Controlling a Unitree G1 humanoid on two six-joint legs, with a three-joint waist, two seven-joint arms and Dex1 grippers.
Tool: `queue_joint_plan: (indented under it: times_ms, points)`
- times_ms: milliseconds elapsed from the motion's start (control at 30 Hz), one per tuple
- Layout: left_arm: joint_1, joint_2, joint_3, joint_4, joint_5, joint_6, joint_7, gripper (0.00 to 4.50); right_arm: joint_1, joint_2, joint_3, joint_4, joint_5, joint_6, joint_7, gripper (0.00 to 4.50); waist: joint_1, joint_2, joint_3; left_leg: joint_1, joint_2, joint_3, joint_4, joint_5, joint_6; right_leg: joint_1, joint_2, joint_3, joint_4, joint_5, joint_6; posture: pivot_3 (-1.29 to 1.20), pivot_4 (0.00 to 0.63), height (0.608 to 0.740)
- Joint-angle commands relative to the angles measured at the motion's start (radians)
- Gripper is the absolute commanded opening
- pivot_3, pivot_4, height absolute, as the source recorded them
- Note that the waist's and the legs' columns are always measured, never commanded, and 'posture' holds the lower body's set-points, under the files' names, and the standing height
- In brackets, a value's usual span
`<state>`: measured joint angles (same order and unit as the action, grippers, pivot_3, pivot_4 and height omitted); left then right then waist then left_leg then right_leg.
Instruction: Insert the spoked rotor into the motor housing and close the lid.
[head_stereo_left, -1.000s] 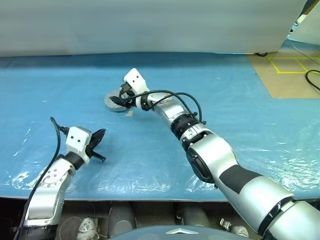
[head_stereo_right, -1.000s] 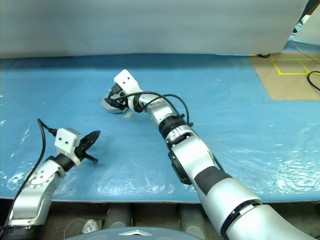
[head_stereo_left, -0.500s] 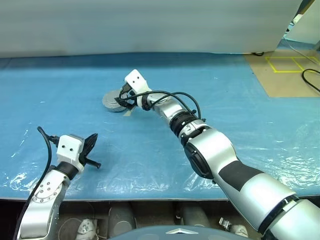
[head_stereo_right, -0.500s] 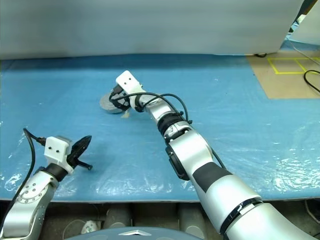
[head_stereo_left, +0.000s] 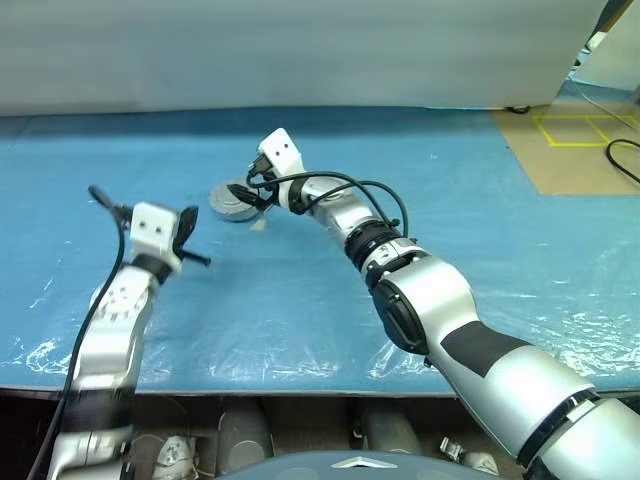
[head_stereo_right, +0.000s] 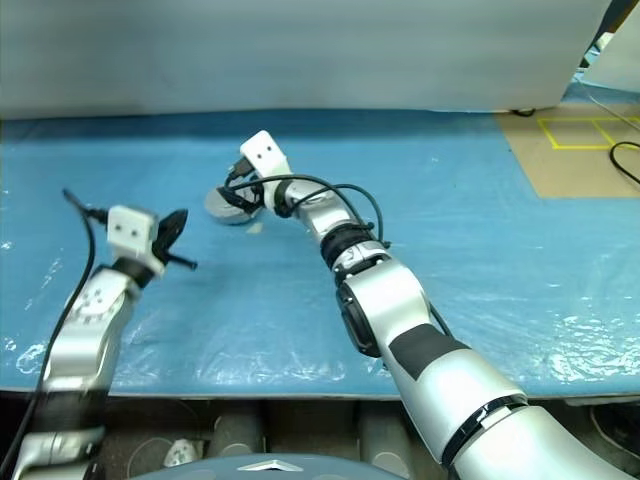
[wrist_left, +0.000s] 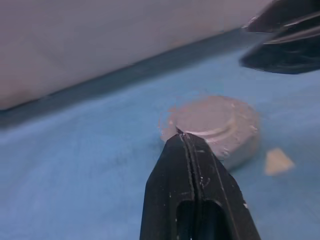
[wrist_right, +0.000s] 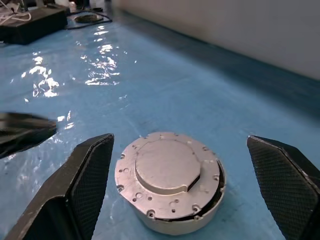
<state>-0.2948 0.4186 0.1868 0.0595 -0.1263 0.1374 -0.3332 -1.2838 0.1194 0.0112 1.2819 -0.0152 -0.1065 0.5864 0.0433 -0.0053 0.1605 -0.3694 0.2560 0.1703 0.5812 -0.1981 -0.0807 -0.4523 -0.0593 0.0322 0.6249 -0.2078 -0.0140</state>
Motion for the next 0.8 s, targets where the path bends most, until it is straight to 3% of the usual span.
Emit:
queue_joint_plan:
  times_ms: [33, 167, 267, 467, 800]
  points:
    - [-0.147, 0.01, -0.015, 0.203, 0.039, -0.082, 0.013, 0.0, 0.054, -0.046, -0.009, -0.092, 0.017, -0.019, 0.059, 4.48, 0.001, 0.0, 0.0, -0.001, 0.0, 0.0, 0.0, 0.0, 0.0, -0.001, 0.0, 0.0, 0.0, 0.0, 0.0, 0.0, 0.15, 0.74]
    - [-0.309, -0.004, -0.041, 0.46, 0.067, -0.173, 0.016, 0.0, 0.178, -0.12, 0.006, -0.27, 0.024, 0.025, 0.122, 4.48, 0.011, -0.001, 0.0, -0.004, -0.001, -0.001, 0.0, 0.002, 0.003, -0.001, 0.0, -0.001, 0.0, 0.002, 0.004, 0.0, 0.15, 0.74]
    - [-0.405, -0.022, -0.053, 0.607, 0.055, -0.228, -0.039, 0.0, 0.346, -0.2, 0.038, -0.539, 0.028, 0.136, 0.179, 4.48, 0.018, -0.001, 0.0, -0.006, -0.001, -0.002, 0.0, 0.003, 0.004, -0.002, 0.001, -0.003, 0.0, 0.003, 0.005, 0.0, 0.15, 0.74]
    - [-0.497, -0.056, -0.052, 0.747, -0.007, -0.267, -0.198, 0.0, 0.625, -0.337, 0.058, -1.0, 0.082, 0.449, 0.234, 4.48, 0.032, -0.002, 0.0, -0.006, -0.002, -0.004, -0.001, 0.002, 0.002, -0.002, 0.002, -0.003, -0.002, 0.003, 0.006, 0.0, 0.15, 0.74]
    - [-0.517, -0.075, -0.043, 0.8, -0.054, -0.252, -0.29, 0.0, 0.753, -0.385, 0.073, -1.171, 0.089, 0.567, 0.167, 4.48, 0.029, -0.002, 0.0, 0.001, -0.005, -0.004, 0.0, 0.0, -0.001, 0.004, -0.001, 0.0, -0.002, 0.002, 0.003, 0.0, 0.15, 0.74]
